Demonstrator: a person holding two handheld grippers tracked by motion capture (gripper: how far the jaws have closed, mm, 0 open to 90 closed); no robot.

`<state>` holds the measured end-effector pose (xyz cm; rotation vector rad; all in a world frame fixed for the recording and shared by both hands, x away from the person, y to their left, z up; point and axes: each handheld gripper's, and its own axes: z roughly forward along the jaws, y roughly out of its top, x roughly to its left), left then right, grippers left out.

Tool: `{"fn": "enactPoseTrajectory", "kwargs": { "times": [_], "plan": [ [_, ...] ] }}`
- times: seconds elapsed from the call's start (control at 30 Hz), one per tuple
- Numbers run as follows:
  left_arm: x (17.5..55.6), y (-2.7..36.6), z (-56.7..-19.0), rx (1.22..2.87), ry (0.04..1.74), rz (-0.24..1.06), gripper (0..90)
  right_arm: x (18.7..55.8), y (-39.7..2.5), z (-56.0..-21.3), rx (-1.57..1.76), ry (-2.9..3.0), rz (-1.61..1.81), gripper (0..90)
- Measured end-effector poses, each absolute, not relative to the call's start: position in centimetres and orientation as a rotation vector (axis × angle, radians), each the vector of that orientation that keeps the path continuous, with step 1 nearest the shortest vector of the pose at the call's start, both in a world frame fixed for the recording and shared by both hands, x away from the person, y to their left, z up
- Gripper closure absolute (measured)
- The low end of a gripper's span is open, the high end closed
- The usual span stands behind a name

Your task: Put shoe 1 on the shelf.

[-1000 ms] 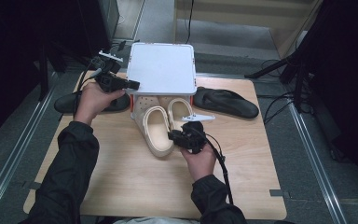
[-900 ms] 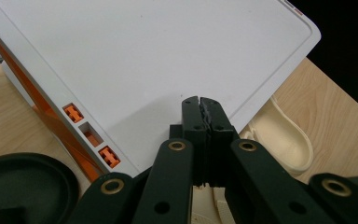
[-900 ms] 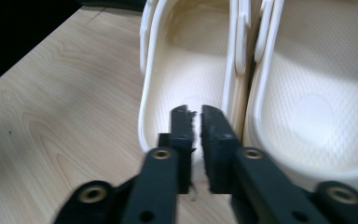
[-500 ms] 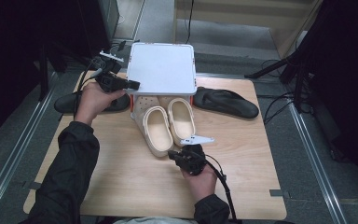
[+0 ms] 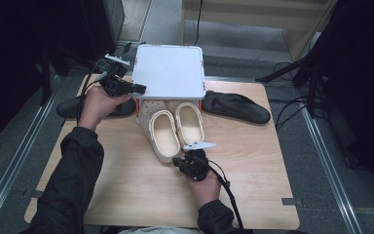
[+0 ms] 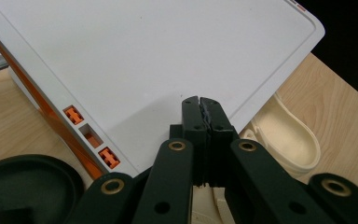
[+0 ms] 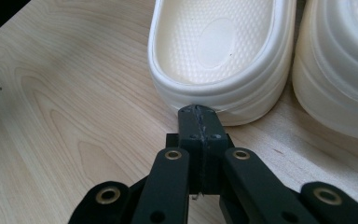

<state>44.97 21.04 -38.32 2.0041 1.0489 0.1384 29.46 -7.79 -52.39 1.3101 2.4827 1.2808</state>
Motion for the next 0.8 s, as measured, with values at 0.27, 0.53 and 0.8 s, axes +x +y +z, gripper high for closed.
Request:
{"fn": "enactPoseTrajectory", "kwargs": {
  "times": [0.27, 0.53, 0.8],
  "plan": [
    [45.0, 21.0, -38.3, 1.998, 1.062, 0.133, 90.0, 29.8, -6.7, -51.7, 1.299, 2.491, 1.283, 90.0],
    [45.0, 21.0, -38.3, 1.997, 1.067, 0.131, 90.0, 30.5, -5.4, -50.8, 1.299, 2.485, 1.280, 90.0],
    [45.0, 21.0, -38.3, 1.996, 1.069, 0.129, 90.0, 31.4, -4.0, -50.4, 1.294, 2.488, 1.274, 90.0]
  ]
}}
